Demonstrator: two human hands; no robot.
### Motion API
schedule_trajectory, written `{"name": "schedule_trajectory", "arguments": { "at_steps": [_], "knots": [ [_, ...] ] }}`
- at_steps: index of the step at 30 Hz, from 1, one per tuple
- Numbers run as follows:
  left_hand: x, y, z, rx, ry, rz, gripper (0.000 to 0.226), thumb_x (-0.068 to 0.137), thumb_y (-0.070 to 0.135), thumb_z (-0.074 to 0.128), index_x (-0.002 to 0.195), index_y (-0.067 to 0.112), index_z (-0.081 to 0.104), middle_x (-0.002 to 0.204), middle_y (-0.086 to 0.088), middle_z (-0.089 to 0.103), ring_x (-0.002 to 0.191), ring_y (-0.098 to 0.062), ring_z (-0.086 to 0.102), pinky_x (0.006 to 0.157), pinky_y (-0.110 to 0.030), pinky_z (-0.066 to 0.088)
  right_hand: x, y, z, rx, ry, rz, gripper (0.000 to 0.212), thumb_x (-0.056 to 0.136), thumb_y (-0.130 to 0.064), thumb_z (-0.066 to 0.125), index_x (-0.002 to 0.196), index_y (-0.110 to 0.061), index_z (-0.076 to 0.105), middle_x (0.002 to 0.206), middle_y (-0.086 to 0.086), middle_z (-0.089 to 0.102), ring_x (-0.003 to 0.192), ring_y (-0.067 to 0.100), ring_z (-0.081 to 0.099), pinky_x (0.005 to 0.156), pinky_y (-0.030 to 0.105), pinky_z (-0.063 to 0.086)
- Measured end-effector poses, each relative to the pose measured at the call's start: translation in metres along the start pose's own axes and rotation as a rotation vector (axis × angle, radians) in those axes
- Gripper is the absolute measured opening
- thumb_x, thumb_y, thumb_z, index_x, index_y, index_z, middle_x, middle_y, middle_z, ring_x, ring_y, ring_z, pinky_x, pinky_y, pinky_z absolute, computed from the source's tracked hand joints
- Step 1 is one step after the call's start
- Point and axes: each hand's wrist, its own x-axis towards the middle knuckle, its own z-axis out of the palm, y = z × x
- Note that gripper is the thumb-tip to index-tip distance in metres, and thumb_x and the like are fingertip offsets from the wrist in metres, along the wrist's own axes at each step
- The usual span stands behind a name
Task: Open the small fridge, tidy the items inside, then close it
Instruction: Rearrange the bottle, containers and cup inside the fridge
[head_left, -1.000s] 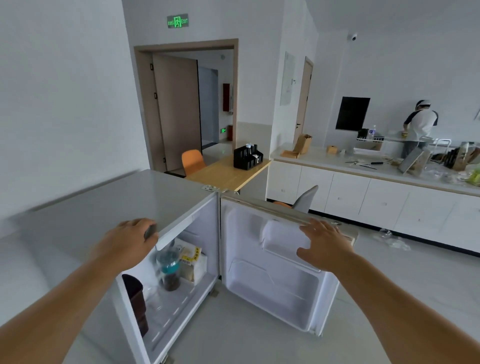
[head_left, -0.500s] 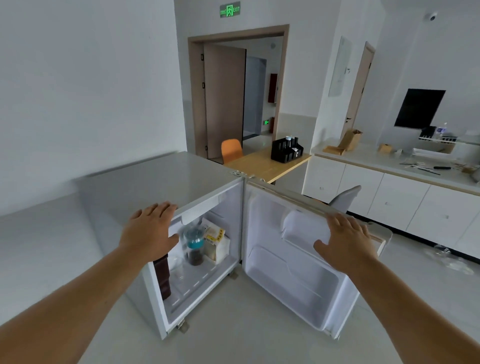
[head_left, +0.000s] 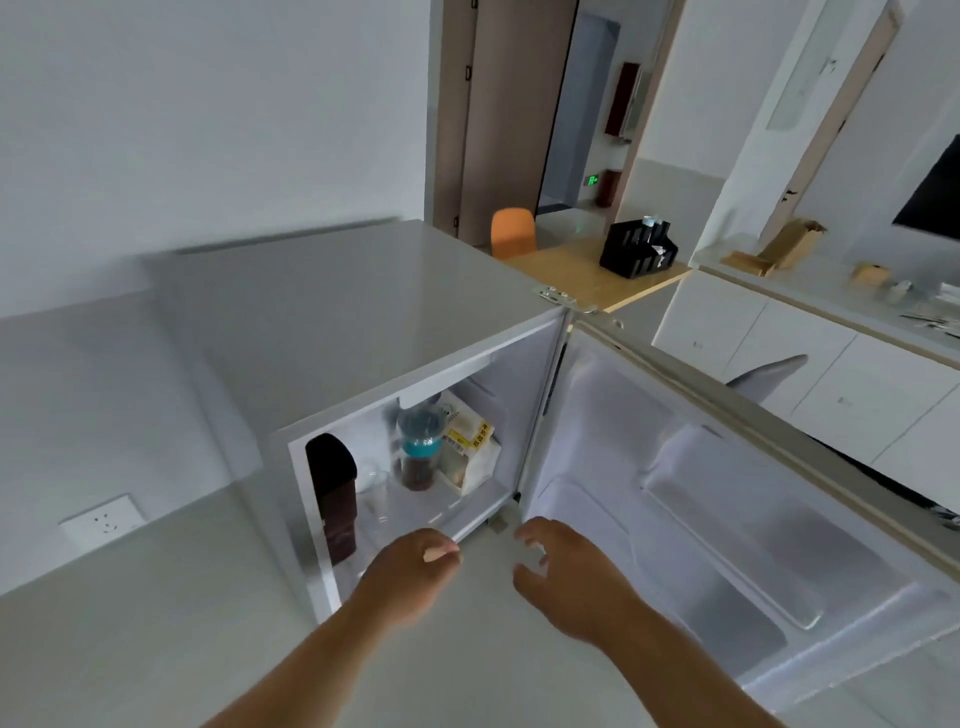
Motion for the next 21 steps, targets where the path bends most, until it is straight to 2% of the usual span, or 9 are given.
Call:
{"name": "schedule_trajectory", "arguments": {
  "at_steps": [3,6,8,10,12,15,18,20,21],
  "knots": [
    [0.049,-0.01,0.013,-0.147,0.021,-0.039,0.027,0.098,0.04,0.057,0.119,0.029,0.071,0.122,0.007,0.071,0.105,-0.007,0.063,0.084,-0.017,0.043,0.054,0.008,0.016,0.065,-0.012,0.062,0.046,0.091,-0.047,0.063,0.135,-0.037,0.055,0.13,-0.015,0.06,0.105,0.006,0.062,0.08,0.015,0.045],
    [0.096,-0.01,0.024,-0.406,0.061,-0.167,0.026,0.098,0.034,0.059,0.12,0.025,0.068,0.123,0.001,0.07,0.114,-0.017,0.066,0.1,-0.035,0.05,0.116,0.008,0.033,0.143,0.02,0.112,0.048,0.093,-0.041,0.067,0.138,-0.035,0.05,0.132,-0.011,0.061,0.1,0.006,0.06,0.061,0.002,0.04],
    [0.124,-0.008,0.031,-0.638,0.063,-0.273,0.017,0.098,0.031,0.06,0.115,0.031,0.064,0.124,0.0,0.068,0.112,-0.02,0.067,0.096,-0.041,0.054,0.158,0.005,0.043,0.179,0.062,0.139,0.06,0.093,-0.041,0.069,0.146,-0.036,0.042,0.144,-0.007,0.056,0.091,0.003,0.058,0.055,0.001,0.039],
    [0.151,-0.006,0.036,-0.793,0.023,-0.352,0.02,0.103,0.032,0.052,0.121,0.032,0.06,0.128,0.002,0.064,0.11,-0.018,0.068,0.086,-0.036,0.057,0.196,0.001,0.053,0.23,0.12,0.156,0.07,0.092,-0.041,0.071,0.151,-0.039,0.033,0.151,-0.007,0.05,0.09,0.007,0.063,0.052,0.004,0.039],
    [0.174,-0.009,0.042,-0.929,-0.006,-0.416,0.03,0.106,0.04,0.046,0.135,0.035,0.052,0.129,0.006,0.059,0.11,-0.017,0.069,0.079,-0.033,0.057,0.228,-0.002,0.061,0.248,0.196,0.154,0.071,0.091,-0.039,0.074,0.15,-0.037,0.035,0.144,-0.005,0.055,0.097,0.015,0.066,0.054,0.007,0.037],
    [0.201,-0.018,0.054,-1.06,-0.023,-0.446,0.047,0.102,0.055,0.044,0.146,0.04,0.043,0.128,0.015,0.051,0.11,-0.016,0.068,0.093,-0.04,0.053,0.263,0.001,0.07,0.277,0.295,0.15,0.067,0.091,-0.027,0.073,0.146,-0.032,0.035,0.124,-0.004,0.059,0.094,0.015,0.062,0.056,0.014,0.042],
    [0.219,-0.025,0.065,-1.101,-0.003,-0.425,0.048,0.102,0.051,0.045,0.149,0.041,0.041,0.123,0.019,0.054,0.107,-0.013,0.067,0.098,-0.04,0.049,0.281,0.014,0.073,0.383,0.35,0.236,0.041,0.095,-0.018,0.065,0.129,-0.028,0.047,0.111,-0.001,0.069,0.081,0.023,0.072,0.066,0.039,0.061],
    [0.224,-0.026,0.068,-1.12,0.03,-0.433,0.035,0.103,0.043,0.048,0.138,0.044,0.047,0.108,0.022,0.06,0.104,-0.01,0.068,0.089,-0.034,0.052,0.285,0.02,0.074,0.444,0.275,0.289,0.008,0.098,-0.016,0.059,0.105,-0.02,0.059,0.088,0.005,0.075,0.066,0.021,0.074,0.068,0.047,0.064],
    [0.226,-0.025,0.069,-1.125,0.04,-0.427,0.031,0.103,0.039,0.049,0.134,0.044,0.048,0.105,0.021,0.061,0.105,-0.009,0.068,0.086,-0.032,0.051,0.284,0.022,0.074,0.447,0.265,0.29,0.007,0.099,-0.017,0.057,0.093,-0.021,0.06,0.08,0.006,0.074,0.062,0.02,0.074,0.067,0.047,0.064]
  ]
}}
